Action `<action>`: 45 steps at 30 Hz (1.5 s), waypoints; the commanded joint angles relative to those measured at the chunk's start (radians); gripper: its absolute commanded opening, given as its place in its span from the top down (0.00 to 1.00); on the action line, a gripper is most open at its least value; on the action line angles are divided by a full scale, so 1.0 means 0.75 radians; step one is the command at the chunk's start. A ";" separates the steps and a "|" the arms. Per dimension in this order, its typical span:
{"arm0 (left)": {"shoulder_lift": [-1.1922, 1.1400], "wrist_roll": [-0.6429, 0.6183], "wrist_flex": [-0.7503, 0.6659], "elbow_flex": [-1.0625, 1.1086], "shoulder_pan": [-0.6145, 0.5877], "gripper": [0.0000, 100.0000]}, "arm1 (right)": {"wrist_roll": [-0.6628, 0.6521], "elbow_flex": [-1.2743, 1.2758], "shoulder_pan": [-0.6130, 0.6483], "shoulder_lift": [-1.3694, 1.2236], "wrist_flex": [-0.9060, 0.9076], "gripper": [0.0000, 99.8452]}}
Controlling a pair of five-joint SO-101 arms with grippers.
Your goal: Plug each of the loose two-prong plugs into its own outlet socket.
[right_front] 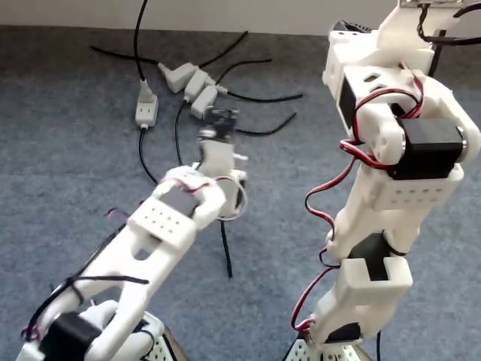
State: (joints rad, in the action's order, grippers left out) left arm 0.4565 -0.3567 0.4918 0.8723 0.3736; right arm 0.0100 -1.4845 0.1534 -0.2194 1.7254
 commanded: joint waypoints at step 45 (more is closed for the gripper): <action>0.433 0.205 -1.436 0.834 -0.109 0.99 | -0.213 1.304 0.656 0.285 -0.337 0.99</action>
State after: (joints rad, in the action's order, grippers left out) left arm 0.7495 -0.2079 -0.5516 1.5106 0.3046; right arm -0.1358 -0.5086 0.6598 -0.0077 1.5136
